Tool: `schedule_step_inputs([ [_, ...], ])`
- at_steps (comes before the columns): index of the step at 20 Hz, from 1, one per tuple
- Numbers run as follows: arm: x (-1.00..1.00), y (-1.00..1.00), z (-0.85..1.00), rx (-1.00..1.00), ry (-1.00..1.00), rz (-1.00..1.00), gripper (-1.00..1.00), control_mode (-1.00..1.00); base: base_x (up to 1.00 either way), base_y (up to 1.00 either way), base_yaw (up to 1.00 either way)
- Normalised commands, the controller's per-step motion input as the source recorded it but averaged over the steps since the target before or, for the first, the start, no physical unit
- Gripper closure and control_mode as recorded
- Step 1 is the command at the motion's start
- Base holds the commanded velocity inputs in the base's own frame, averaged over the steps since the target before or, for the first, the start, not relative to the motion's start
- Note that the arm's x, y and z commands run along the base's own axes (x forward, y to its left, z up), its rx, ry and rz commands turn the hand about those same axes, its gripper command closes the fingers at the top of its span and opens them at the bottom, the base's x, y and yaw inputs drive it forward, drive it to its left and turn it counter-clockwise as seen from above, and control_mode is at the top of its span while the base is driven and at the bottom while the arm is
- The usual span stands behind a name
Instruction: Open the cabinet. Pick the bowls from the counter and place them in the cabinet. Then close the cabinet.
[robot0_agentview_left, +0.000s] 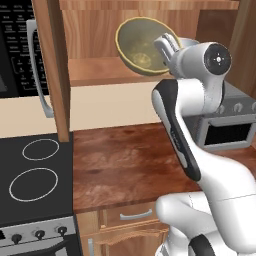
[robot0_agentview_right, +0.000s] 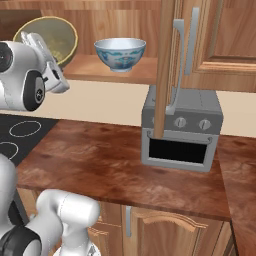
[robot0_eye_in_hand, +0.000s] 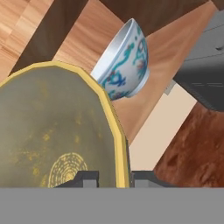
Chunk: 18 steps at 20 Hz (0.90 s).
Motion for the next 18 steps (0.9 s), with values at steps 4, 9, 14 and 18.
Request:
schedule_step_inputs([
  [4, 0.28, 0.00, 0.00, 0.00, 0.00, 0.03, 1.00, -1.00, 0.00, 0.00, 0.00],
  [9, 0.24, 0.08, 0.00, -0.02, 0.00, 0.00, 1.00, -1.00, 0.00, 0.00, 0.00],
  [14, 0.31, 0.17, 0.00, -0.02, 0.00, 0.00, 1.00, -1.00, 0.00, 0.00, 0.00],
  [18, 0.33, 0.15, 0.00, 0.00, 0.00, 0.00, 1.00, -1.00, 0.00, 0.00, 0.00],
])
